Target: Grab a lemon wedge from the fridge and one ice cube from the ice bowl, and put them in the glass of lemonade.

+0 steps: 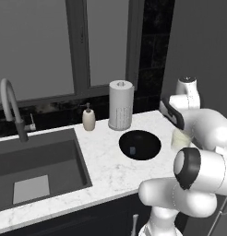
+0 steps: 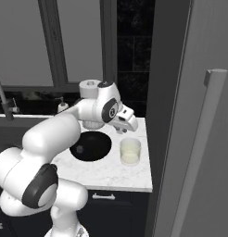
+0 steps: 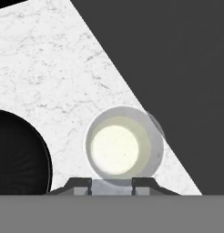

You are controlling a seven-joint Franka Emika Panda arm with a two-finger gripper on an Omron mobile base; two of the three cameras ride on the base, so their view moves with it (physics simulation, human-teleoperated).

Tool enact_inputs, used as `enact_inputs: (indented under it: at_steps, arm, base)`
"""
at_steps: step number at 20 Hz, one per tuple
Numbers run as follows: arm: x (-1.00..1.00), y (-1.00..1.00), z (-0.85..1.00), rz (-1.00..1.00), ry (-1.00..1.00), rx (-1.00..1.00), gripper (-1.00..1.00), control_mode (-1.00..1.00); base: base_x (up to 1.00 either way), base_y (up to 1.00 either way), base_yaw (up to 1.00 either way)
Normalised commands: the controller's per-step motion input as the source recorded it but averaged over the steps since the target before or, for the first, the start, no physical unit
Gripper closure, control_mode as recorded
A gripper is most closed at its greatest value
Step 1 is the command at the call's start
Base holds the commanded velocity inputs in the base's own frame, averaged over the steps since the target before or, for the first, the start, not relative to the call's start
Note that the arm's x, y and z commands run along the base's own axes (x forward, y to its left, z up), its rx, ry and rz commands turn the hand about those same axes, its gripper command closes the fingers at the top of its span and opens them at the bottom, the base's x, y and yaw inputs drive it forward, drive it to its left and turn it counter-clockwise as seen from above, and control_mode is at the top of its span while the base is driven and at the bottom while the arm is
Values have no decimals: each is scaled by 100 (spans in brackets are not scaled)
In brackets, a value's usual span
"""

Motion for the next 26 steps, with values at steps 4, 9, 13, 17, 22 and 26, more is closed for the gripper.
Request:
enact_inputs:
  at_steps: [4, 9, 13, 17, 22, 26]
  arm:
    - [7, -28, -1, 0, 0, 6, 100, -100]
    - [4, -6, -18, 0, 0, 5, 100, -100]
    - [3, 0, -24, 0, 0, 1, 100, -100]
    - [1, -11, 0, 0, 0, 0, 100, -100]
    - [3, -17, 0, 0, 0, 0, 100, -100]
    - [16, 0, 0, 0, 2, 0, 100, -100]
  base:
    - [0, 0, 0]
    - [0, 0, 0]
    - [0, 0, 0]
    - [0, 0, 0]
    - [0, 0, 0]
    - [0, 0, 0]
